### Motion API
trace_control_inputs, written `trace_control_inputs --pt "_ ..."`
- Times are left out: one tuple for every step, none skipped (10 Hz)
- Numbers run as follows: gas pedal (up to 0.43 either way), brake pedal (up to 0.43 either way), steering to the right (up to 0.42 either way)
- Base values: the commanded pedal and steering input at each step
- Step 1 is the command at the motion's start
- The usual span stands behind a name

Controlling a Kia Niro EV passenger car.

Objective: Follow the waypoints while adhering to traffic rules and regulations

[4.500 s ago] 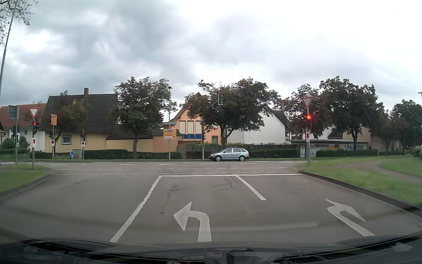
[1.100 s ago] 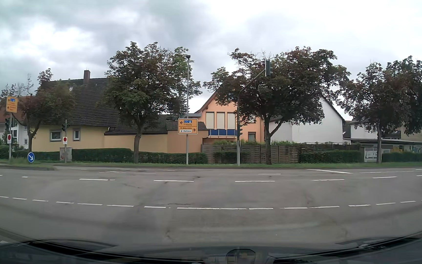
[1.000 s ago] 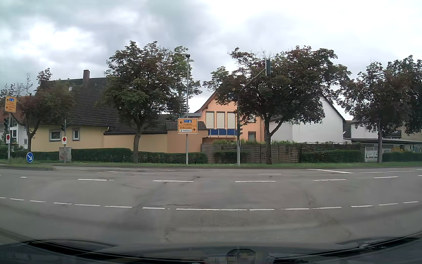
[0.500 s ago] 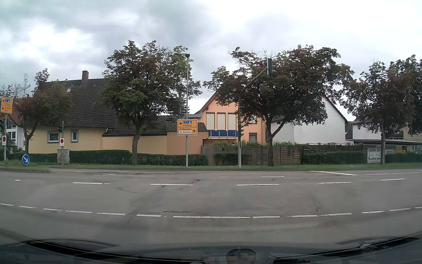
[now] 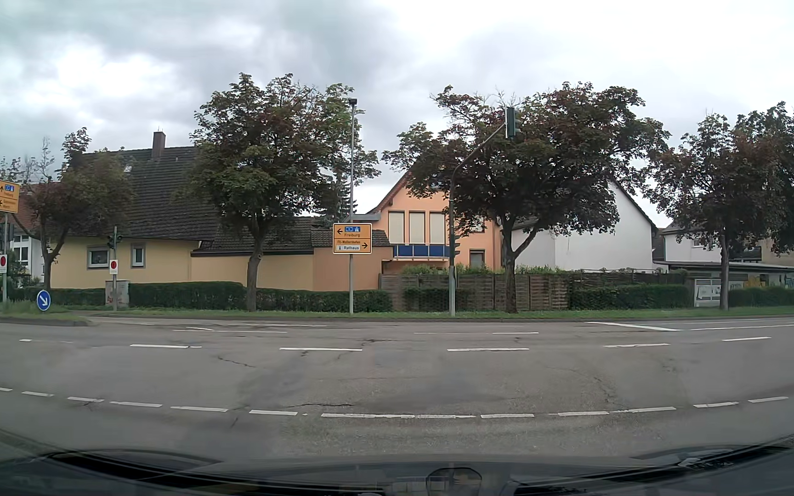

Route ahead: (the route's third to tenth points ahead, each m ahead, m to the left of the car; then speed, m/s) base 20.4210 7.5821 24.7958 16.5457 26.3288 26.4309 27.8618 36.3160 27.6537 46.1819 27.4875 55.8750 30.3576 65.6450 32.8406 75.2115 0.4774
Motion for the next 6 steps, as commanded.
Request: trace_control_inputs --pt "0.000 0.122 -0.017" --pt "0.000 0.122 -0.017" --pt "0.000 0.122 -0.017" --pt "0.000 0.128 -0.017" --pt "0.000 0.128 -0.017" --pt "0.000 0.128 -0.016"
